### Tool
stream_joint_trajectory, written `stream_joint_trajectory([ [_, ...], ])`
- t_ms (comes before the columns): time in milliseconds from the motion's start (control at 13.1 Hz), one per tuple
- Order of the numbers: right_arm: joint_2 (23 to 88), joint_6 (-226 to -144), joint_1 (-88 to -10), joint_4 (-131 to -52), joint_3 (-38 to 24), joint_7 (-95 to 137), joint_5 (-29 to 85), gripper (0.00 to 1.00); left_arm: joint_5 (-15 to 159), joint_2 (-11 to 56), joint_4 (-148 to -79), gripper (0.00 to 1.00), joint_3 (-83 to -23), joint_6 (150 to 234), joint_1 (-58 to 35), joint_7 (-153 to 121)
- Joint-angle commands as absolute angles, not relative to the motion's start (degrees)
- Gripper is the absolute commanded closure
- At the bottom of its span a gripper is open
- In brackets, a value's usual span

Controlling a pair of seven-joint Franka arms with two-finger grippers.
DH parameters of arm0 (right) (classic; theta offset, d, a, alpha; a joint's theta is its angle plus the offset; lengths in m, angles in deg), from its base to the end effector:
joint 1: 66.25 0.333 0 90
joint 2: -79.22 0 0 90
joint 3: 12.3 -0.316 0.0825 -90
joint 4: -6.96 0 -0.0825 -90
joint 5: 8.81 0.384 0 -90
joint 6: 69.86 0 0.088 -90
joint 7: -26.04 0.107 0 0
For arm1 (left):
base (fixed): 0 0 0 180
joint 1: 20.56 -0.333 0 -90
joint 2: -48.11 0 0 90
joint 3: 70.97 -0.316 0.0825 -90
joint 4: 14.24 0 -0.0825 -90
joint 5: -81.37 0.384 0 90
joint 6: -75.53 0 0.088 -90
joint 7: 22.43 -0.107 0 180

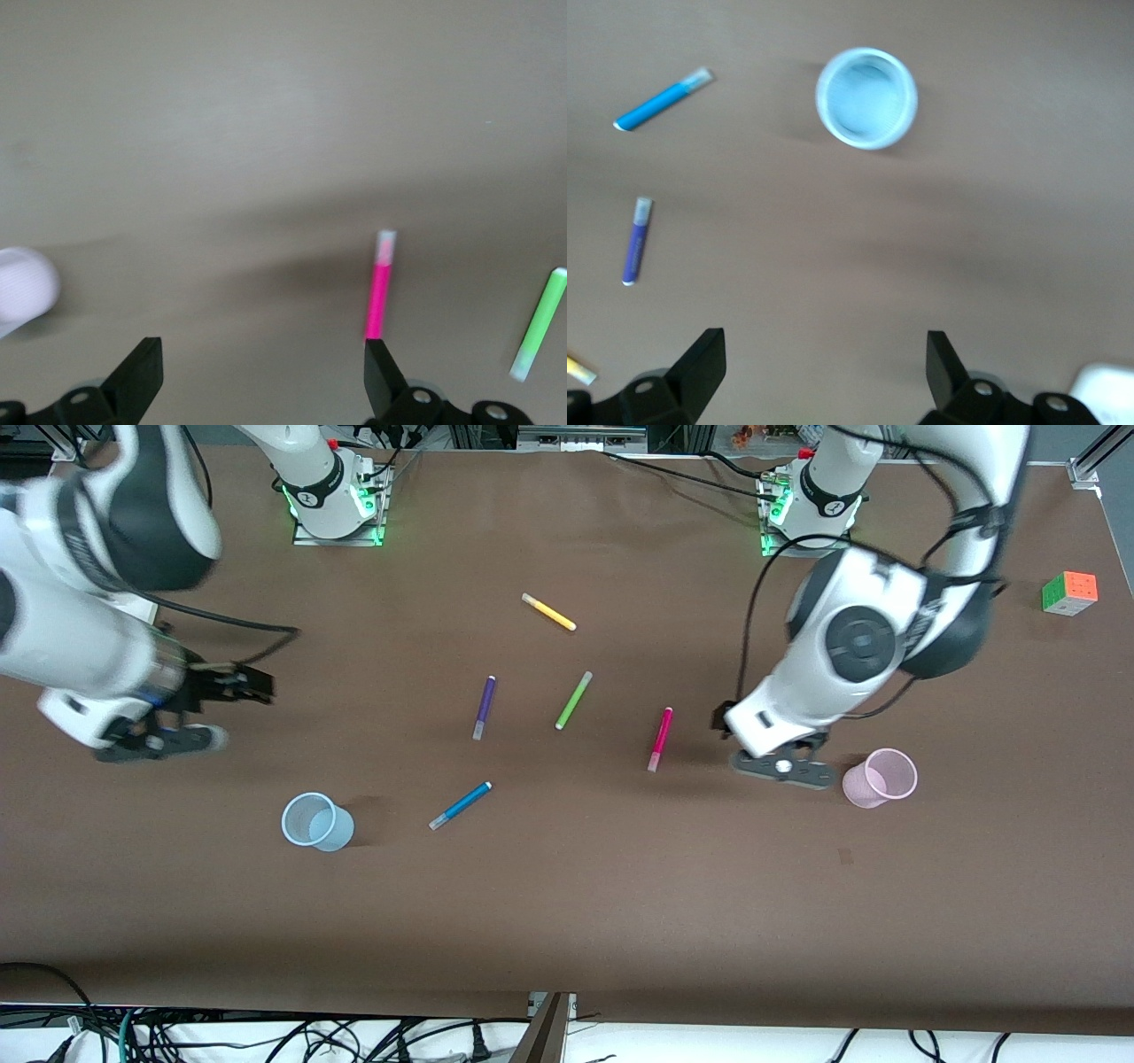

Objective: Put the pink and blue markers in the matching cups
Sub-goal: 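Grasp the blue marker with the right gripper while the left gripper grasps the pink marker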

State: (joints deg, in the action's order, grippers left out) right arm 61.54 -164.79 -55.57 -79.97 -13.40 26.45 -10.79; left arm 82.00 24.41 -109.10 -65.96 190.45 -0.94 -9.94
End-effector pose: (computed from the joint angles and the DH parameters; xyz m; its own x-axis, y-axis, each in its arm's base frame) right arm 0.6233 0.1251 0.4718 0.9659 0.1972 -0.1679 0.2048 -0.9784 0.0288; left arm 0.6029 -0.2691 0.3666 0.9757 -0.2089 -0.0659 -0.2086 -0.9779 0.0115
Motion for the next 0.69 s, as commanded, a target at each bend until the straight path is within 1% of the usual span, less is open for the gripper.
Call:
stream_joint_trajectory([
  [0,56.56,-167.76,-51.67,-78.46,-13.36,25.87,-11.45,0.0,81.98,18.51,-107.67,0.0,-66.58,196.01,3.6,-6.62],
  [229,51.9,-174.34,-48.85,-78.46,-13.27,20.0,-12.67,0.0,81.98,14.47,-107.93,0.0,-66.49,197.25,5.81,-4.5],
  [457,46.28,-183.91,-45.96,-78.46,-13.27,8.15,-13.73,0.0,81.9,10.42,-108.55,0.0,-66.32,200.58,8.35,-4.5],
  [610,43.37,-189.2,-45.16,-78.38,-13.27,1.03,-13.82,0.0,81.98,8.83,-108.9,0.0,-66.32,202.87,8.45,-4.93],
])
